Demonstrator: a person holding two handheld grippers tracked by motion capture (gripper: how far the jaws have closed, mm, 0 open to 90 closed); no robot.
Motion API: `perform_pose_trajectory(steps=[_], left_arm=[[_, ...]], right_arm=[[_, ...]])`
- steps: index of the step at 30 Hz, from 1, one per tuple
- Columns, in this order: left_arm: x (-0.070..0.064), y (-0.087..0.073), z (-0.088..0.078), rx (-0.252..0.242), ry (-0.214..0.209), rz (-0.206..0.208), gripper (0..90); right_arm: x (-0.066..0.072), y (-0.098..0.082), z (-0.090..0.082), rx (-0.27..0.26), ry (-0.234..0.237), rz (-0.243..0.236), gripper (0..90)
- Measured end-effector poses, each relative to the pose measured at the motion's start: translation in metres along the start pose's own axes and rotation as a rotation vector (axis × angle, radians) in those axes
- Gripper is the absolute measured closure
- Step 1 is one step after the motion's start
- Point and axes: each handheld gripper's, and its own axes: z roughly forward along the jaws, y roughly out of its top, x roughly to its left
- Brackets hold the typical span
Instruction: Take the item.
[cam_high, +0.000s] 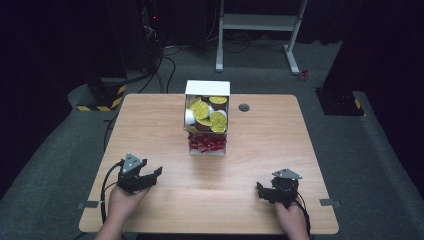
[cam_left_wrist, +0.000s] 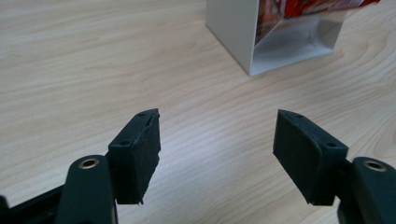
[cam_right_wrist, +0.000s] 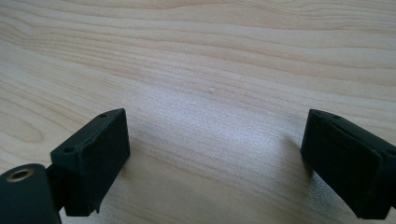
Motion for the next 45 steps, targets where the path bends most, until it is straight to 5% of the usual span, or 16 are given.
perform_pose_trajectory(steps=[9, 22, 36, 45], left_arm=[[-0.007, 0.018, 0.006, -0.029, -0.028, 0.036, 32.8], [-0.015, 0.025, 0.014, -0.059, -0.062, 0.014, 34.3], [-0.028, 0.046, 0.021, -0.072, -0.072, 0.058, 36.0], [-0.032, 0.051, 0.034, -0.066, -0.098, 0.04, 39.3]], right_arm=[[0.0, 0.0, 0.0, 0.002, -0.003, -0.011, 7.8], [0.0, 0.0, 0.0, 0.002, -0.003, -0.011, 7.9], [0.0, 0.0, 0.0, 0.002, -0.003, -0.012, 7.9], [0.001, -0.001, -0.001, 0.003, 0.001, -0.014, 7.9]])
